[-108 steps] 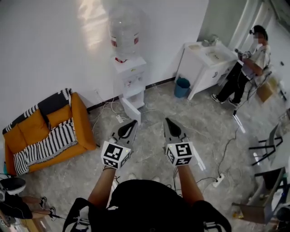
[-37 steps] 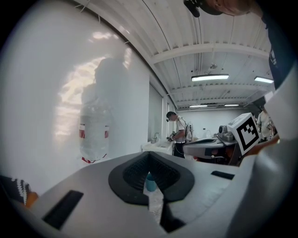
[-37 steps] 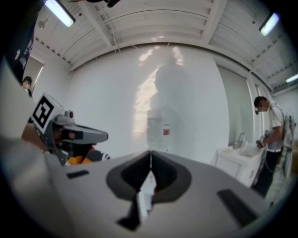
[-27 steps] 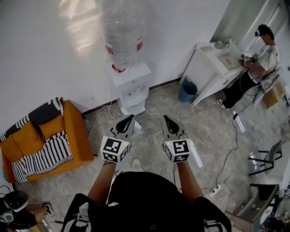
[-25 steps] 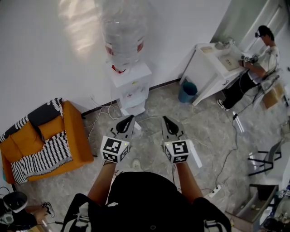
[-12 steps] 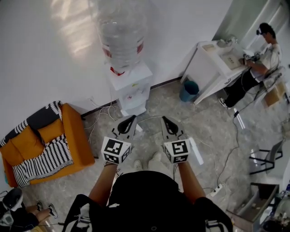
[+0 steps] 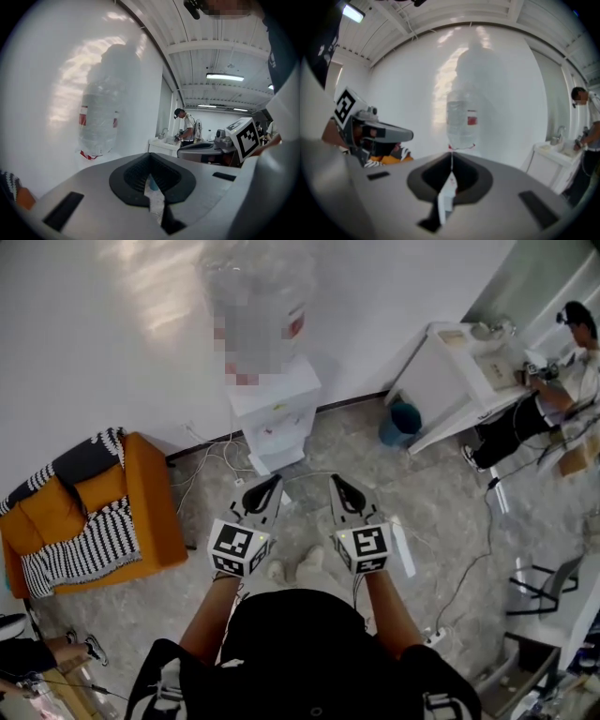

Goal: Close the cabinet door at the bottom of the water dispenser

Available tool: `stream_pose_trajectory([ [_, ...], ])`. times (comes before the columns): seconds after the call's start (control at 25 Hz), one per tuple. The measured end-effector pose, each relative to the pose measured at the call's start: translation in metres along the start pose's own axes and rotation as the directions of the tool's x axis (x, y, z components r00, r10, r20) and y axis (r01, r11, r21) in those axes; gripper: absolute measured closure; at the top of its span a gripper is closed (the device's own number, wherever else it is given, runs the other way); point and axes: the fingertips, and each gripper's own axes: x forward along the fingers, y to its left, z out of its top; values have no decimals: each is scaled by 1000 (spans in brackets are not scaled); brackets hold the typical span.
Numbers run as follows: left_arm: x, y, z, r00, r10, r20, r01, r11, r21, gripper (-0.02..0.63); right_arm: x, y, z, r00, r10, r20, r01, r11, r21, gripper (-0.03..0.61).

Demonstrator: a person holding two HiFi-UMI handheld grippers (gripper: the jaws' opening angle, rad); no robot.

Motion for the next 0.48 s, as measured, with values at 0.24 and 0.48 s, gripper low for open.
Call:
stream_pose_trajectory([
  [0.24,29,-8,-27,999,22,-49,-23,999,-34,603,17,-25,-20,998,50,-27,-50,999,21,545],
  [0.48,46,-2,-51,995,75,-72,-78,996,-50,603,27,-38,-49,993,100,-61,-98,994,40,544],
])
